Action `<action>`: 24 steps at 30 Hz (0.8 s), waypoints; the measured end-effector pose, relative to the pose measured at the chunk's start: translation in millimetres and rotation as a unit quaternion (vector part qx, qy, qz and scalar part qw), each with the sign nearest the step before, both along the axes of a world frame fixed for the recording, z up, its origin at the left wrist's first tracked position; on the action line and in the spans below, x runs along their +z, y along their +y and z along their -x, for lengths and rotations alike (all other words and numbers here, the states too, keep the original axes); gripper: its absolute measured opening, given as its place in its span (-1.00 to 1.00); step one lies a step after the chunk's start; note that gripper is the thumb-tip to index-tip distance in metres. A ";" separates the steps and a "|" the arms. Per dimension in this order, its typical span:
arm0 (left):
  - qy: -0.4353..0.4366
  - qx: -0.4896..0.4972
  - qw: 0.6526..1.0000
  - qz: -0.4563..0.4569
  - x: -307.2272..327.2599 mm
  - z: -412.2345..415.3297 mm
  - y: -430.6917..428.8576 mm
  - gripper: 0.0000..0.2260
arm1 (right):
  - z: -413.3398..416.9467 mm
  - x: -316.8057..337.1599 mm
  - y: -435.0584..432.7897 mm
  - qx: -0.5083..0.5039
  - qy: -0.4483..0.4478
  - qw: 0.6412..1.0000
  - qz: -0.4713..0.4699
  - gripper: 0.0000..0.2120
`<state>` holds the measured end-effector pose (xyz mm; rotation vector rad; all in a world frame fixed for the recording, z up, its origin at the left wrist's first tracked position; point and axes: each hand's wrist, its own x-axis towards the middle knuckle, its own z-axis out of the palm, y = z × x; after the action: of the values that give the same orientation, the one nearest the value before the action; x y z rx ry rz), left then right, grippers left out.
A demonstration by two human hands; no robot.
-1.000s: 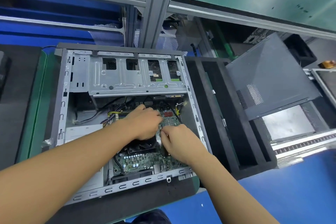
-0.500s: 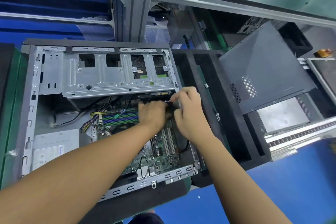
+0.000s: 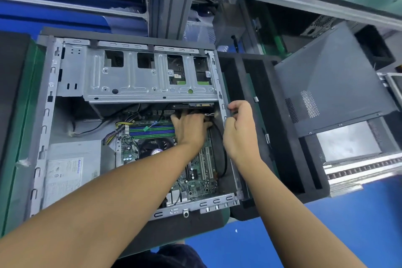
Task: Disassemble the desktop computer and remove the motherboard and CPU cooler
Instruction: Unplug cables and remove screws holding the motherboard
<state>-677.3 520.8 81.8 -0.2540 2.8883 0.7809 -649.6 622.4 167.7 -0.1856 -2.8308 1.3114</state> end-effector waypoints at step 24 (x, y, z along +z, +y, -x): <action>-0.168 -0.204 0.952 -0.154 27.2 9.9 -58.4 -0.85 | 0.7 1.5 -2.0 -0.005 0.003 1.000 -0.002 -0.72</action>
<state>-687.1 462.3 109.1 0.2197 2.3419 0.9752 -650.4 620.4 169.1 -0.1964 -2.8234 1.3020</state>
